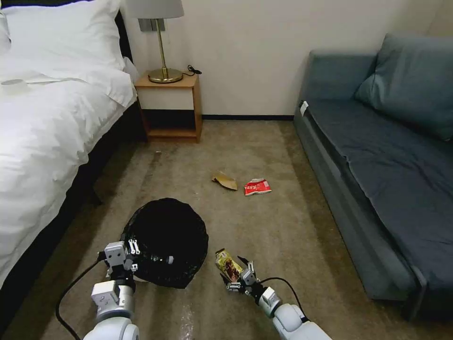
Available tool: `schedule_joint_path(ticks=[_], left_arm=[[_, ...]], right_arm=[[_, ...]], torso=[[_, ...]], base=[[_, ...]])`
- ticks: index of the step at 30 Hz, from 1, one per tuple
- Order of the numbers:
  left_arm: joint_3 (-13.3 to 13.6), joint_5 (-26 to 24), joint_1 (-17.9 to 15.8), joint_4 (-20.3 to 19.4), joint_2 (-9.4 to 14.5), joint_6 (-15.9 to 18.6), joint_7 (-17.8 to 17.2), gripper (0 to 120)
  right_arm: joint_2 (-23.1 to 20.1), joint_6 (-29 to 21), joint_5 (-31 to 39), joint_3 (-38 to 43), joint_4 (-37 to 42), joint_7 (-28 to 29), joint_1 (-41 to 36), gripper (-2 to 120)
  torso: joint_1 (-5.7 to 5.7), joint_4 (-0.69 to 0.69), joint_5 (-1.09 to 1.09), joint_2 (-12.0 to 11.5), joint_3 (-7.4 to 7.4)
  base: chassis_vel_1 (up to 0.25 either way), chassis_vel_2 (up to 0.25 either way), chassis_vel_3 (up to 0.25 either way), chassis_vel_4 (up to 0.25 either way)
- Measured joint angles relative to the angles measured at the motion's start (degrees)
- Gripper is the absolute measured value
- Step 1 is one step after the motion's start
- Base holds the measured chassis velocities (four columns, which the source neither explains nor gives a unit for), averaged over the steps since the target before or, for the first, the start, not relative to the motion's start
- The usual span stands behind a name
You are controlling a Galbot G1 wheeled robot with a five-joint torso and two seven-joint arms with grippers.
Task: Pick up the trash bin, then pick up the garbage on the floor and place it into the trash bin.
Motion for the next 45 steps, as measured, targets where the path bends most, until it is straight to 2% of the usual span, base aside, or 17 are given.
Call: schedule_joint_path(ticks=[8, 17, 34, 36, 37, 40, 41, 45], left_arm=[[-0.47, -0.35, -0.32, 0.32, 0.17, -0.04, 0.07, 6], [-0.55, -0.42, -0.96, 0.79, 0.28, -0.02, 0.09, 6], [-0.71, -0.41, -1.45, 1.40, 0.24, 0.08, 0.09, 6], [-0.82, -0.42, -1.59, 1.45, 0.28, 0.13, 0.06, 6], [-0.82, -0.42, -1.59, 1.45, 0.28, 0.13, 0.06, 6], [-0.76, -0.38, -1.73, 1.46, 0.29, 0.21, 0.02, 6], [-0.76, -0.38, -1.73, 1.46, 0.29, 0.21, 0.02, 6], [-0.76, -0.35, -1.77, 1.46, 0.31, 0.26, -0.11, 6]], right_arm=[[0.99, 0.16, -0.16, 1.23, -4.60, -2.78, 2.21, 100], [0.55, -2.37, 2.12, 1.77, -6.24, -2.31, 3.78, 100], [1.32, -0.56, 0.93, 3.38, -13.87, -6.44, 6.35, 100], [1.38, 0.07, 0.66, 3.64, -14.75, -7.05, 6.51, 92], [1.38, 0.07, 0.66, 3.64, -14.75, -7.05, 6.51, 92], [1.54, 0.34, 0.59, 3.65, -15.06, -7.29, 6.51, 77], [1.54, 0.34, 0.59, 3.65, -15.06, -7.29, 6.51, 77], [1.68, 0.36, 0.58, 3.71, -15.20, -7.27, 6.69, 62]], torso=[[0.00, 0.00, 0.01, 0.00, 0.00], [0.00, 0.00, 0.01, 0.00, 0.00], [0.00, 0.00, 0.00, 0.00, 0.00], [0.00, 0.00, 0.00, 0.00, 0.00], [0.00, 0.00, 0.00, 0.00, 0.00], [0.00, 0.00, 0.01, 0.00, 0.00], [0.00, 0.00, 0.01, 0.00, 0.00], [0.00, 0.00, 0.01, 0.00, 0.00]], base=[[0.000, 0.000, 0.000, 0.000], [0.000, 0.000, 0.000, 0.000], [0.000, 0.000, 0.000, 0.000], [0.000, 0.000, 0.000, 0.000], [0.000, 0.000, 0.000, 0.000], [0.000, 0.000, 0.000, 0.000], [0.000, 0.000, 0.000, 0.000], [0.000, 0.000, 0.000, 0.000]])
